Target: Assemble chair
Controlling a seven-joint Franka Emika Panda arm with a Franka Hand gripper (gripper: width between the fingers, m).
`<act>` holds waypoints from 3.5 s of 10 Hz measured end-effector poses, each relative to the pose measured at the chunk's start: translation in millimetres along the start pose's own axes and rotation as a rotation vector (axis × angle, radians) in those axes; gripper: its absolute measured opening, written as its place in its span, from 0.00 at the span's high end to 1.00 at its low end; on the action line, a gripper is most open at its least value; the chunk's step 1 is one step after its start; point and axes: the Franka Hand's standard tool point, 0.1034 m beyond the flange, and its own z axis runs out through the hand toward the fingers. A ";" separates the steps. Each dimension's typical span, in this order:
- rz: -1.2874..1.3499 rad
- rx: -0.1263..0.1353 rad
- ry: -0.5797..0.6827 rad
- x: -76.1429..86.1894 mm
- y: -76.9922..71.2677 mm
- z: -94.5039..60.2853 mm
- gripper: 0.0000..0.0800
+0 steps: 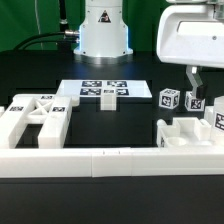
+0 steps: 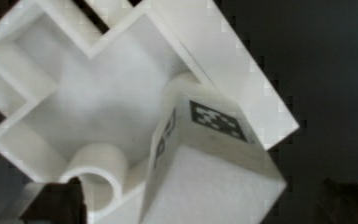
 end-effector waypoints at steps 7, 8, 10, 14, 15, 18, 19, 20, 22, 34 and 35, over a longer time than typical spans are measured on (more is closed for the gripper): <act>-0.422 0.013 0.034 2.7 -2.8 4.0 0.19; -0.450 0.013 0.034 2.7 -2.7 4.1 0.19; -0.565 0.008 0.037 4.6 -0.7 4.2 0.19; -0.563 0.008 0.037 4.5 -0.6 4.4 0.64; -0.533 0.010 0.036 4.5 -0.6 4.5 0.64; -0.306 0.017 0.033 3.0 -0.6 4.9 0.64; -0.201 0.018 0.036 3.4 0.4 5.1 0.64; -0.098 0.021 0.040 4.2 1.5 5.3 0.64; 0.112 0.025 0.045 5.1 3.4 6.0 0.64; 0.479 -0.002 0.022 4.2 4.1 4.1 0.20; 0.436 -0.003 0.022 4.1 4.2 4.3 0.19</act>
Offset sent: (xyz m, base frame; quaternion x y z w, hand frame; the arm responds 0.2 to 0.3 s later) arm 0.0023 0.0026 -0.0018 0.0032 0.0069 -0.1950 0.9808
